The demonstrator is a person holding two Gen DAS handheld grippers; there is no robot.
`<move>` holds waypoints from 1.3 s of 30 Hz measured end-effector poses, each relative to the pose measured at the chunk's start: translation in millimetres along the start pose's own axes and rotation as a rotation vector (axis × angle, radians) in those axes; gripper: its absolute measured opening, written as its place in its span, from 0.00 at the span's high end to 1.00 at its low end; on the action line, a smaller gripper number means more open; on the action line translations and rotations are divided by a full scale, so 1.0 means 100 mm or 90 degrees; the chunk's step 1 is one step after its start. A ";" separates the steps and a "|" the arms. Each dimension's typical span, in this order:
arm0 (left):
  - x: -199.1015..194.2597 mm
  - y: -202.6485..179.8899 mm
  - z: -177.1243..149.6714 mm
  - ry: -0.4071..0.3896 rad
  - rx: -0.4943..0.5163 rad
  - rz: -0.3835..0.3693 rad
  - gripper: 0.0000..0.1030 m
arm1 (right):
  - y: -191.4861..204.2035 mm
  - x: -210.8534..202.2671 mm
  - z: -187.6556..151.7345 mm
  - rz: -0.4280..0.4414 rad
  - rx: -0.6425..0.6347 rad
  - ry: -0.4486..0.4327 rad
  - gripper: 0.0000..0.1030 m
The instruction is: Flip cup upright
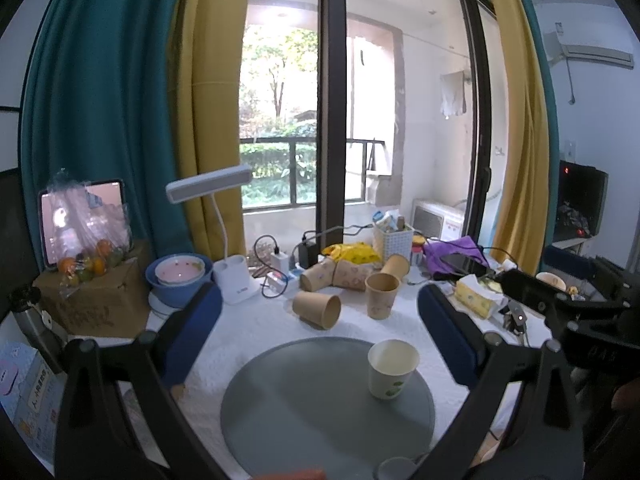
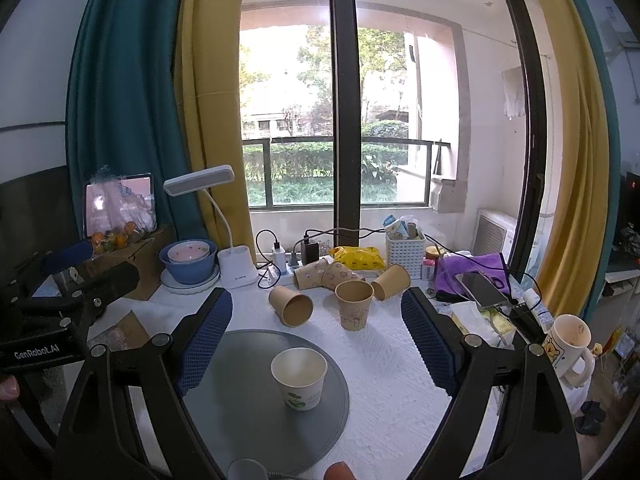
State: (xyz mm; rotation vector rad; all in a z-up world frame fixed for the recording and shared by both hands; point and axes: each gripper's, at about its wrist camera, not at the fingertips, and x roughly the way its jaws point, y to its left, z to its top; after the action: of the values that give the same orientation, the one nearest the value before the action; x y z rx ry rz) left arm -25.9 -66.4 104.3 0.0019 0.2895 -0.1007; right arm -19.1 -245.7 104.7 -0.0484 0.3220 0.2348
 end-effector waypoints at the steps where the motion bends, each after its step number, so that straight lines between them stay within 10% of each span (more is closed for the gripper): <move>1: 0.00 0.00 0.00 0.000 0.000 0.000 0.04 | 0.00 0.00 0.00 0.000 0.001 0.000 0.14; 39: 0.00 -0.01 -0.01 0.002 -0.002 -0.001 0.04 | 0.01 0.01 -0.02 0.006 -0.006 0.005 0.14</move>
State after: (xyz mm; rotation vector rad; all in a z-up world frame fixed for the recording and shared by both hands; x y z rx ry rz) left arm -26.4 -67.4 103.2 -0.0008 0.2929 -0.1012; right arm -19.2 -244.5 102.4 -0.0572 0.3295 0.2459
